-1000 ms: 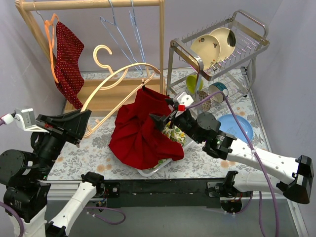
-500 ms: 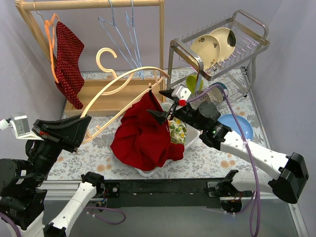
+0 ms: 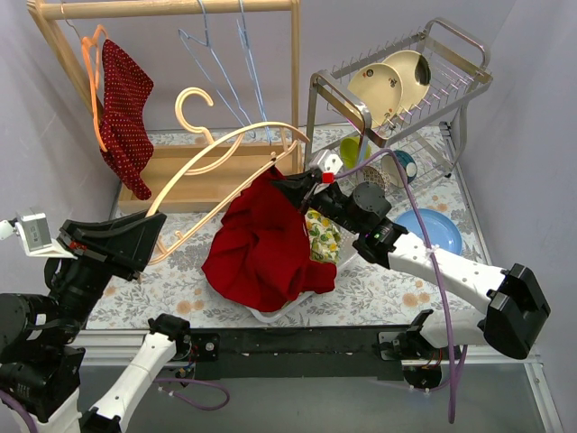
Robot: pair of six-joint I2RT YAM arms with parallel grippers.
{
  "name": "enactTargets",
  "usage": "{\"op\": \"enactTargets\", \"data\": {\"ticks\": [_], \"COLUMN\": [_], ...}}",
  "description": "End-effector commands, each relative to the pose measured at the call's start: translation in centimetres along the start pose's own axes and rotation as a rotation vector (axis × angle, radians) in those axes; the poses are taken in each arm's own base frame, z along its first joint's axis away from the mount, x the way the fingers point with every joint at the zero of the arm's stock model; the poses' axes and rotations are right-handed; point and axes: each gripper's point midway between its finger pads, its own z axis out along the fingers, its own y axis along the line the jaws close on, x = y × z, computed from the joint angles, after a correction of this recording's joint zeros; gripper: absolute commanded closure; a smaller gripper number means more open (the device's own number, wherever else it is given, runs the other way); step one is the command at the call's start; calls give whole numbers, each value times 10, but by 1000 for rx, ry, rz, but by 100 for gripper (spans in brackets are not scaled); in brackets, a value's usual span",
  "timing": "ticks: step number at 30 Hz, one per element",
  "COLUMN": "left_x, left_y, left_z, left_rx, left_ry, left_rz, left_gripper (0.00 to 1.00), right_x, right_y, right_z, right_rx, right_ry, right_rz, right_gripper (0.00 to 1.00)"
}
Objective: Remove the skirt from the hanger
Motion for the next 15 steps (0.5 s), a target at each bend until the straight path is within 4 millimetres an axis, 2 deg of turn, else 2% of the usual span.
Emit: {"op": "enactTargets", "data": {"ticks": [1, 8, 15], "left_x": [-21, -8, 0], "left_y": [-21, -11, 3], "left_z": [-2, 1, 1], "left_rx": [81, 53, -5], "left_ry": [-79, -44, -23], "left_rz": [-19, -23, 6], "left_gripper": [100, 100, 100], "right_x": [-44, -83, -94], "right_y": [-13, -13, -10], "right_z": [8, 1, -6], "right_rx": [63, 71, 63], "right_ry": [-154, -284, -326], "right_rz": [17, 20, 38], "right_gripper": [99, 99, 99]}}
